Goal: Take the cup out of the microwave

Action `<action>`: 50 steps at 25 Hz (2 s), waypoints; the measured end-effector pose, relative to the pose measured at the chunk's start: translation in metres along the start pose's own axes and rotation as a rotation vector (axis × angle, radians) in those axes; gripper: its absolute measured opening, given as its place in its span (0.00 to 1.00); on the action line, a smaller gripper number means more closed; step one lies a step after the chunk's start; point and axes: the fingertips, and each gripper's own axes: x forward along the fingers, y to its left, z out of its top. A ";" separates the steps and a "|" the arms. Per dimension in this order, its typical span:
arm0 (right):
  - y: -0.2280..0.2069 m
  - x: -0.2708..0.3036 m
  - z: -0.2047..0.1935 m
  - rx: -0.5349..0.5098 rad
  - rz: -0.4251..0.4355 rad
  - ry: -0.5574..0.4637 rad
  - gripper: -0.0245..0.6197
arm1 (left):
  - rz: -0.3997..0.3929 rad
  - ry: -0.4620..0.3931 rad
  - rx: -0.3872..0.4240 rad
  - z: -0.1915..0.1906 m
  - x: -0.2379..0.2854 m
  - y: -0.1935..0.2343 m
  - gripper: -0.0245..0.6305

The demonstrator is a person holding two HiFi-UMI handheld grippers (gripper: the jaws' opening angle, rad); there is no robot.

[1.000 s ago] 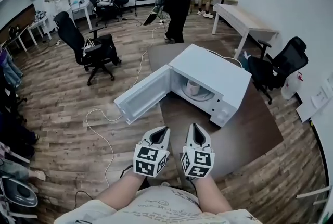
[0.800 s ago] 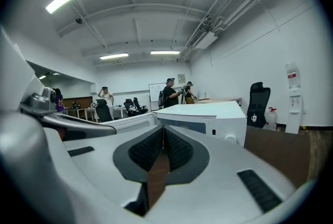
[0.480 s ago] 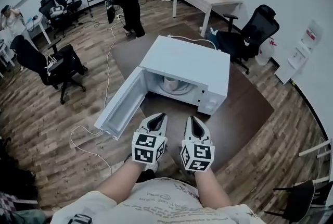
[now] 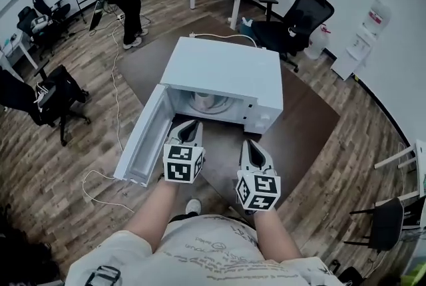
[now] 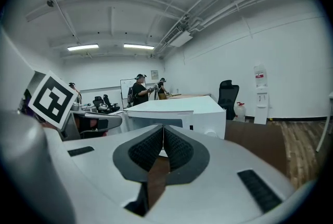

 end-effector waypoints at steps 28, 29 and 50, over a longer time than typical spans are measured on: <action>-0.058 -0.028 -0.026 0.052 -0.361 0.037 0.06 | -0.057 0.233 -0.004 -0.090 0.166 0.063 0.19; -0.059 -0.027 -0.025 0.052 -0.367 0.037 0.06 | -0.061 0.240 -0.006 -0.091 0.169 0.065 0.19; -0.079 -0.016 -0.028 -0.024 -0.471 0.118 0.06 | -0.270 0.223 -0.023 -0.106 0.213 0.032 0.18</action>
